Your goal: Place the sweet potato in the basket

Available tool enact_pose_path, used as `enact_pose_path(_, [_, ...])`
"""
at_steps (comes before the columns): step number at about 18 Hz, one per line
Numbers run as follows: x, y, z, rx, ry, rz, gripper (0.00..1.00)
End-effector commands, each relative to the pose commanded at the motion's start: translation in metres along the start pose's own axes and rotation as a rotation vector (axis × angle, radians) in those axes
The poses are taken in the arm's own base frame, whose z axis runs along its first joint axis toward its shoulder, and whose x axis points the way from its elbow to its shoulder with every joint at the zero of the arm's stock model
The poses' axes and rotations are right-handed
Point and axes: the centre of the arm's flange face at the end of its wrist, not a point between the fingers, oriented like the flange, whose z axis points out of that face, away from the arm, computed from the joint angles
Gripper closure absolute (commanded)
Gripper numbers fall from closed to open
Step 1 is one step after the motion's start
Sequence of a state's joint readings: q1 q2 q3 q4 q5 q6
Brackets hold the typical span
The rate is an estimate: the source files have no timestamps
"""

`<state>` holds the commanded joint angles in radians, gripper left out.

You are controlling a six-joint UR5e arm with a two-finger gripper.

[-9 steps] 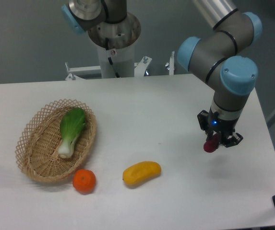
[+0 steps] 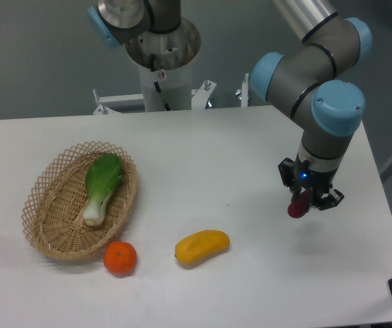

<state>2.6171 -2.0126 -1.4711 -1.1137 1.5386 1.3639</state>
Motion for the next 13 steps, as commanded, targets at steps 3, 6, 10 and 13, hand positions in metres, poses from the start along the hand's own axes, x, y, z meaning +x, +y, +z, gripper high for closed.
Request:
enact_pose_path(3, [0.012, -0.027, 0.0, 0.006, 0.001, -0.025, 0.9])
enact_pose_path(6, [0.029, -0.058, -0.003, 0.015, 0.001, -0.037, 0.9])
enact_pose_path(10, [0.055, -0.103, -0.005, 0.04, 0.003, -0.054, 0.9])
enact_pose_path(13, [0.081, -0.138, -0.006, 0.055, 0.013, -0.018, 0.9])
